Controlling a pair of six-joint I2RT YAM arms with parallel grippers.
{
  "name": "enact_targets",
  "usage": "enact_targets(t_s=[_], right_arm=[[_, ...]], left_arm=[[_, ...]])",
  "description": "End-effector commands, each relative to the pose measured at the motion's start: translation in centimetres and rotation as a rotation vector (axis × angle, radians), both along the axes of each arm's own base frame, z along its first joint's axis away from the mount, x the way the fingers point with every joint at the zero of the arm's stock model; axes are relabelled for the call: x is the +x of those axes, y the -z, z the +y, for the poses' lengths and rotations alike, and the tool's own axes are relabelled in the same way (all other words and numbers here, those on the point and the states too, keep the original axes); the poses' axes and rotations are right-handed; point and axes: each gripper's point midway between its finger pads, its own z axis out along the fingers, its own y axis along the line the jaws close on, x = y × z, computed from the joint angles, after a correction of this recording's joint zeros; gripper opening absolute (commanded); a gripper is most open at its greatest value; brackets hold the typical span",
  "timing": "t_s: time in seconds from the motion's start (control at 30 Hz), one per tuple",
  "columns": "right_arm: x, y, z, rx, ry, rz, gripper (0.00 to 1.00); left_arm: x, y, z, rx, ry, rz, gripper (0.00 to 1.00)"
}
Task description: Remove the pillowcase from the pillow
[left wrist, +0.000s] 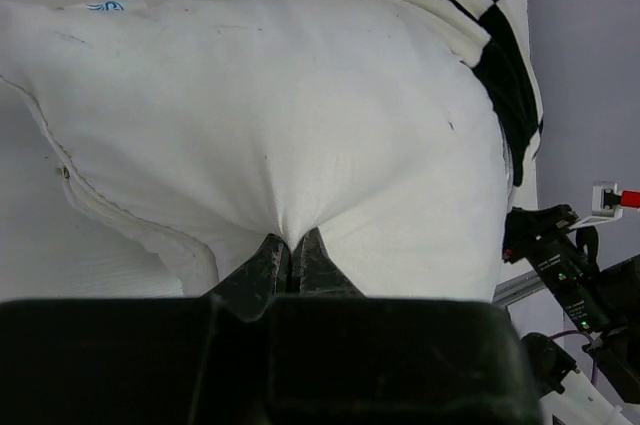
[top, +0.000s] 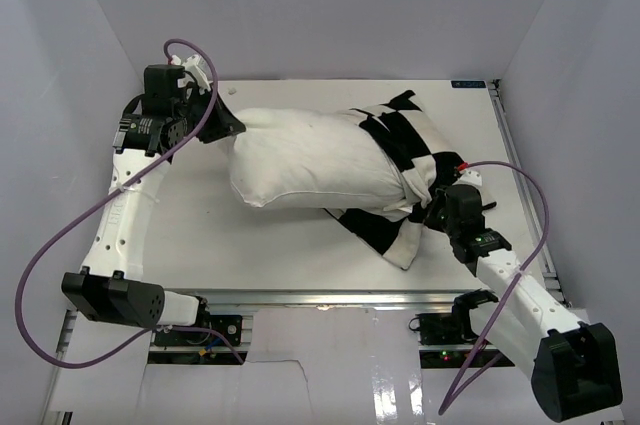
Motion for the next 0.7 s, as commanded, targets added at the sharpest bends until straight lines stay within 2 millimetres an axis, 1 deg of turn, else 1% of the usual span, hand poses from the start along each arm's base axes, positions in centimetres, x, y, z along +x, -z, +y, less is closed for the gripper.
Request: enact_targets(t_s=[0.0,0.07,0.1,0.13,0.17,0.2,0.23,0.27,0.3,0.33,0.37,0.4,0.47,0.5,0.53,0.6,0.63,0.67], right_arm=[[-0.6,0.7,-3.5,-0.041,0.137,0.044,0.08],[0.0,-0.6,-2.7,0.006,0.107,0.019,0.08],[0.1,-1.1,-2.2,0.019,0.076,0.008,0.08],[0.1,-2.0,-0.2,0.075,-0.027,-0.010,0.08],[0.2,-2.7,0.9,0.088,-0.106,-0.038,0.09],[0.2,-3.4,2.0,0.121,-0.161,-0.055,0.09],[-0.4,-4.2,3.6,0.165,-0.238,-0.068,0.10],[-0.5,-4.8,4.4,0.179,-0.278,-0.089,0.10],[-1.1,-5.6,5.5,0.196,-0.329,-0.111,0.10],[-1.4,-5.9,6.0,0.206,-0.350,-0.121,0.09],[-1.7,-6.2,6.6,0.221,-0.371,-0.131,0.08],[-2.2,-6.5,7.4,0.247,-0.405,-0.145,0.08],[-2.7,-6.7,8.3,0.290,-0.435,-0.153,0.08],[-3.3,-6.2,8.7,0.301,-0.452,-0.137,0.08],[-3.5,-6.0,8.8,0.303,-0.453,-0.133,0.08],[-3.4,-6.3,8.7,0.294,-0.445,-0.154,0.08],[-3.4,-6.5,8.6,0.285,-0.442,-0.160,0.08],[-3.3,-6.6,8.4,0.275,-0.436,-0.164,0.09]], left_arm=[[1.4,-4.1,4.2,0.054,-0.142,-0.160,0.00],[1.4,-3.9,4.7,0.061,-0.160,-0.155,0.00],[1.2,-3.5,4.3,0.055,-0.134,-0.150,0.00],[0.9,-3.4,3.9,0.049,-0.104,-0.153,0.00],[0.3,-3.7,3.5,0.043,-0.073,-0.172,0.00],[0.0,-2.9,3.2,0.045,-0.049,-0.159,0.00],[-0.4,-2.6,2.9,0.038,-0.023,-0.158,0.01],[-0.9,-2.6,2.8,0.039,-0.014,-0.167,0.07],[-1.3,-1.2,2.6,0.040,0.002,-0.140,0.12],[-1.6,-0.7,2.6,0.040,0.003,-0.133,0.18],[-1.6,-0.3,2.6,0.040,0.003,-0.136,0.20],[-2.1,0.9,2.6,0.039,0.003,-0.115,0.20],[-2.2,2.0,2.8,0.050,-0.007,-0.106,0.23],[-2.4,2.5,3.0,0.056,-0.014,-0.099,0.23],[-2.5,3.8,3.1,0.065,-0.016,-0.075,0.24],[-2.7,4.7,3.2,0.066,-0.021,-0.060,0.21],[-2.8,5.5,3.1,0.063,-0.020,-0.046,0.20],[-2.8,5.7,3.2,0.064,-0.024,-0.044,0.19]])
